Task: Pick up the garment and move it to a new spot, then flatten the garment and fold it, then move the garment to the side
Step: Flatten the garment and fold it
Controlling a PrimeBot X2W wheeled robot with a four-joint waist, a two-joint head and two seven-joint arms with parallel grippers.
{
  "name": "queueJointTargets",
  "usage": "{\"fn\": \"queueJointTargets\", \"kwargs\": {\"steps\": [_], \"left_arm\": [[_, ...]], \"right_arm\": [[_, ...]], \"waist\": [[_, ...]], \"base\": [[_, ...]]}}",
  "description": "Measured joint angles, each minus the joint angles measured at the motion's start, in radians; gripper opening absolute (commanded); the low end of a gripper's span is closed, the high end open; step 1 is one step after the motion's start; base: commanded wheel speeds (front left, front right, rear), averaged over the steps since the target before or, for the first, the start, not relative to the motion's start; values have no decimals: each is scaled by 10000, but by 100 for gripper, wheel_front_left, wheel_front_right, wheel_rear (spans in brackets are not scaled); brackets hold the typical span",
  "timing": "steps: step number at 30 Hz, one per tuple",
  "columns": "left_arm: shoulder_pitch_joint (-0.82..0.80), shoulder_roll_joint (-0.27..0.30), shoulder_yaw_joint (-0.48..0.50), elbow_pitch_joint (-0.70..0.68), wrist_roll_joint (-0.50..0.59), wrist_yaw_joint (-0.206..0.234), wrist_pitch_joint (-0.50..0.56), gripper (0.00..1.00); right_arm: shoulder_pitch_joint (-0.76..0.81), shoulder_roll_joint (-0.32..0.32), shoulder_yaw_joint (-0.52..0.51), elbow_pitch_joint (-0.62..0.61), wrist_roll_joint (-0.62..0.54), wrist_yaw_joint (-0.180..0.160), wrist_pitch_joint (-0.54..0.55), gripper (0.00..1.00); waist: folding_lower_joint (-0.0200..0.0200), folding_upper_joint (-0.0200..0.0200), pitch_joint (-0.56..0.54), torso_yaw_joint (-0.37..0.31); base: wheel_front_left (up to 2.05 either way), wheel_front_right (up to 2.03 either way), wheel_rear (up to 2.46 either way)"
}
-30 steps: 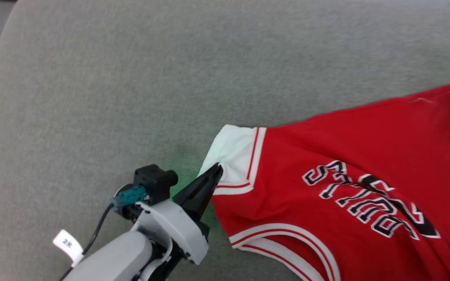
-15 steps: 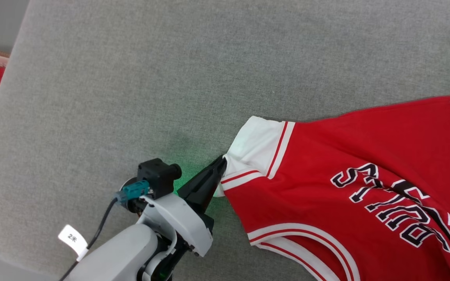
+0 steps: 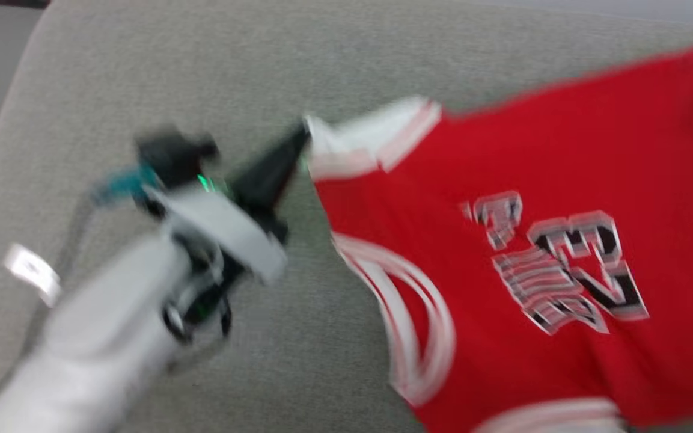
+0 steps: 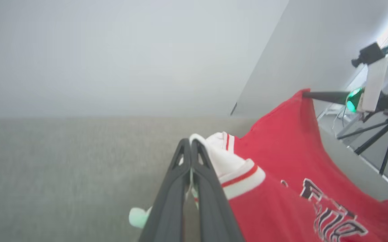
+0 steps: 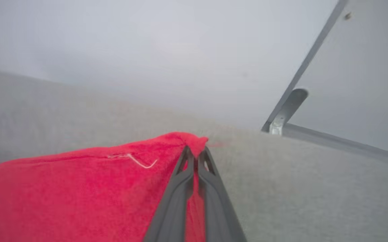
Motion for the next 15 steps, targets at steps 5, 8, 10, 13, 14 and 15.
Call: {"fn": "queueJointTargets", "kwargs": {"steps": [5, 8, 10, 13, 14, 15], "left_arm": [[-2410, -23, 968, 1187, -594, -522, 290, 0], [-4110, -257, 1452, 2259, -976, -677, 552, 0], [-5312, -408, 1590, 3058, -920, -717, 667, 0], [-7036, -650, 1856, 4376, -763, -731, 631, 0], [-7630, -750, 1985, 4846, -704, -692, 487, 0], [-8212, -826, 2100, 5250, -600, -614, 276, 0]], "right_arm": [[-1610, 541, -974, 1009, -516, 0, -1187, 0], [-2819, 989, -1488, 1613, -775, 0, -1781, 0], [-3606, 1246, -1812, 2031, -1047, 2, -2226, 0], [-4756, 1522, -2245, 2568, -1298, 4, -2824, 0], [-5176, 1605, -2382, 2740, -1377, 4, -3045, 0], [-5581, 1701, -2523, 2876, -1442, 6, -3271, 0]], "waist": [[0, 0, 107, -418], [0, 0, 383, -606], [-1, 0, 607, -736], [0, 0, 953, -938], [0, 1, 1069, -1009], [0, 0, 1176, -1080]], "base": [[0, 0, 0], [0, 0, 0], [0, 0, 0], [0, 0, 0], [0, 0, 0], [0, 0, 0]]}}
